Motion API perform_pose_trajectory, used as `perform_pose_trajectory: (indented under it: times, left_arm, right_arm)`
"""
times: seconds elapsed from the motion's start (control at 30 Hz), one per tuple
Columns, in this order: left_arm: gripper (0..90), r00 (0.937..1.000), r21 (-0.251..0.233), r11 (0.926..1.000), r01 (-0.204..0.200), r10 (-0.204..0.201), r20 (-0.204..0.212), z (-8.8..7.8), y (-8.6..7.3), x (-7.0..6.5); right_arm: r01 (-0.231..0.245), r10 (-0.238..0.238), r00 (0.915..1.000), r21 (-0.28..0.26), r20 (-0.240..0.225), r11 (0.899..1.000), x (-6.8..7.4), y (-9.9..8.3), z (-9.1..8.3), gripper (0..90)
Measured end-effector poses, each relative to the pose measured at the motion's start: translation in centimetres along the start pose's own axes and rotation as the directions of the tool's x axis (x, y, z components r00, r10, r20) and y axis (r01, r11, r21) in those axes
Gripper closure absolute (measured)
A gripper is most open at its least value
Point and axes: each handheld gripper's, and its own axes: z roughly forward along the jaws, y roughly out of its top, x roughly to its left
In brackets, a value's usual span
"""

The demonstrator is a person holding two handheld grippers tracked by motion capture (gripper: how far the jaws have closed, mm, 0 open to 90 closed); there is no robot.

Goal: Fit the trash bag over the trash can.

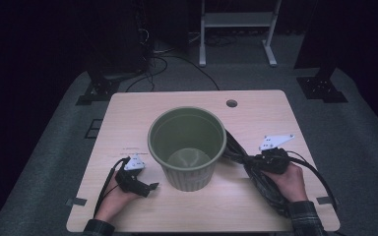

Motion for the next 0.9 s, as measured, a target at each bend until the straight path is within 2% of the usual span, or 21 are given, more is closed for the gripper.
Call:
perform_pose_trajectory:
  times: [0.23, 0.4, 0.6, 0.73, 0.87, 0.9]
  left_arm:
    - [0.0, 1.0, 0.0, 1.0, 0.0, 0.0, 0.0, 0.0, 0.0, 0.0]
    - [0.0, 1.0, 0.0, 1.0, 0.001, -0.001, 0.001, 0.0, 0.0, 0.0]
    - [0.0, 1.0, 0.003, 1.0, -0.002, 0.002, 0.001, 0.0, 0.0, 0.0]
    - [0.0, 1.0, 0.003, 1.0, -0.003, 0.003, 0.0, 0.0, 0.0, 0.0]
    - [0.0, 1.0, 0.002, 1.0, -0.002, 0.002, 0.0, 0.0, 0.0, 0.0]
    - [0.0, 1.0, 0.003, 1.0, -0.003, 0.003, 0.001, 0.0, 0.0, 0.0]
  right_arm:
    - [0.068, -0.076, 0.9944, -0.102, -0.073, 0.992, 1.2, 2.1, -1.7, 89.8]
    - [0.104, -0.119, 0.9869, -0.135, -0.109, 0.985, 1.7, 3.5, -2.9, 89.8]
    - [0.153, -0.179, 0.973, -0.176, -0.145, 0.972, 2.3, 5.2, -4.4, 89.8]
    - [0.174, -0.213, 0.9621, -0.221, -0.17, 0.96, 2.6, 6.6, -5.5, 89.8]
    - [0.195, -0.241, 0.9528, -0.235, -0.184, 0.952, 3.0, 7.9, -6.0, 89.8]
    - [0.208, -0.256, 0.9481, -0.24, -0.189, 0.948, 3.1, 8.4, -6.1, 89.8]
